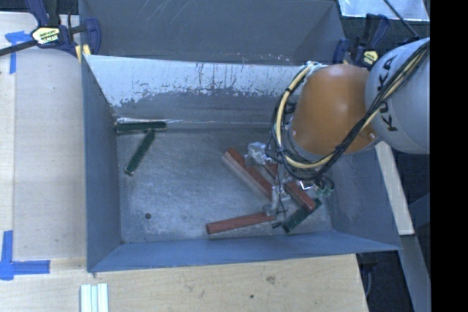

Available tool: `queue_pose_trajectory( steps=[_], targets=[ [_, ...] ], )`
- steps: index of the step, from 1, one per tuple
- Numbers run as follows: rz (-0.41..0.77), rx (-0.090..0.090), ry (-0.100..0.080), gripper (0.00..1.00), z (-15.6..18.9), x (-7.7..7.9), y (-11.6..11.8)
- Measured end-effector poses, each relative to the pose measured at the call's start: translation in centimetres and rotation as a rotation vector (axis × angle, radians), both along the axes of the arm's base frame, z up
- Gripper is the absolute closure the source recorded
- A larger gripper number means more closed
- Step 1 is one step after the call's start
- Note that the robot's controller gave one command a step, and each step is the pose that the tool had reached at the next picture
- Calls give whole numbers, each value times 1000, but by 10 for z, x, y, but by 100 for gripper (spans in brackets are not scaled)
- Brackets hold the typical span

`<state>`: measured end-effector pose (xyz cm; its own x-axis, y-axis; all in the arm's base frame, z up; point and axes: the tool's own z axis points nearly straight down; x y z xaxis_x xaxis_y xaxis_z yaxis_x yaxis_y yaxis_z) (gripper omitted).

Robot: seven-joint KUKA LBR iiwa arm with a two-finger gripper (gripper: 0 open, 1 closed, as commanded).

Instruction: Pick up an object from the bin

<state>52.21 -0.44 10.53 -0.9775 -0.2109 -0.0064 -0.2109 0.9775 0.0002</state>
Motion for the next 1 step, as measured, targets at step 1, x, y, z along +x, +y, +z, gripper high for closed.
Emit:
queue_pose_trajectory(
  steps=[1],
  targets=[
    [-114, -1, 0, 0, -23, 15, -36]
  ],
)
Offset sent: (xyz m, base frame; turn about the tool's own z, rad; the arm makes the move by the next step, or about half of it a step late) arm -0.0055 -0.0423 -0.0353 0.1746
